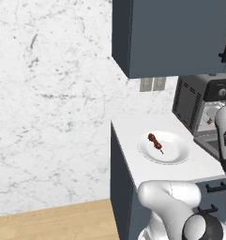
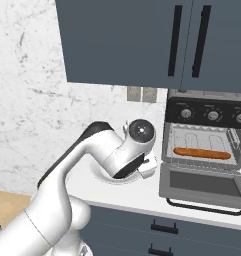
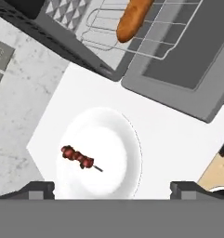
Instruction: Pick up the kebab skewer and baguette bread, and place them inside the toaster oven. Close the toaster oven door and start by setting the timer.
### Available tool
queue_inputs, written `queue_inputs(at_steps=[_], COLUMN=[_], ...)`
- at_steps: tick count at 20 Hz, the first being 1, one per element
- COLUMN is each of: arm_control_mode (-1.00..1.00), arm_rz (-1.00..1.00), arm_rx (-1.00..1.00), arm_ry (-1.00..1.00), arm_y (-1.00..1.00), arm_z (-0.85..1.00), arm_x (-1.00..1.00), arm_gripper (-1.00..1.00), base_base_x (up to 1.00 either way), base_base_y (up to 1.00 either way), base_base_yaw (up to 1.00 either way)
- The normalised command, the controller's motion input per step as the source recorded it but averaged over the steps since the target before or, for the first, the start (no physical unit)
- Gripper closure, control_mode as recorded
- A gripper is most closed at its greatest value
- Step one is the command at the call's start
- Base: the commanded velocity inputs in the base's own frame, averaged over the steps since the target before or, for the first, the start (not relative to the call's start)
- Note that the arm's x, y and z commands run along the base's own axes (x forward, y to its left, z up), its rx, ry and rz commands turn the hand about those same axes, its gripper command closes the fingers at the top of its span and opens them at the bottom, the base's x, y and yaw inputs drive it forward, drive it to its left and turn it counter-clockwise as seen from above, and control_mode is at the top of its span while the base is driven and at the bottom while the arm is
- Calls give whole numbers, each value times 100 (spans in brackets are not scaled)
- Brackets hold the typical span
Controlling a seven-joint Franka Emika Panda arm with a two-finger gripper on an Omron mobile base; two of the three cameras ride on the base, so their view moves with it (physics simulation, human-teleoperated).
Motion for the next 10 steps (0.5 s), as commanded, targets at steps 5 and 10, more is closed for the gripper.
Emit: queue_inputs(at_steps=[5, 10], arm_control_mode=[-100, -100], arm_rz=[40, 40], arm_rx=[-15, -14], arm_ry=[12, 15], arm_y=[73, 56], arm_z=[0, -15], arm_x=[13, 63], arm_gripper=[-100, -100], base_base_x=[0, 0], base_base_y=[0, 0], base_base_yaw=[0, 0])
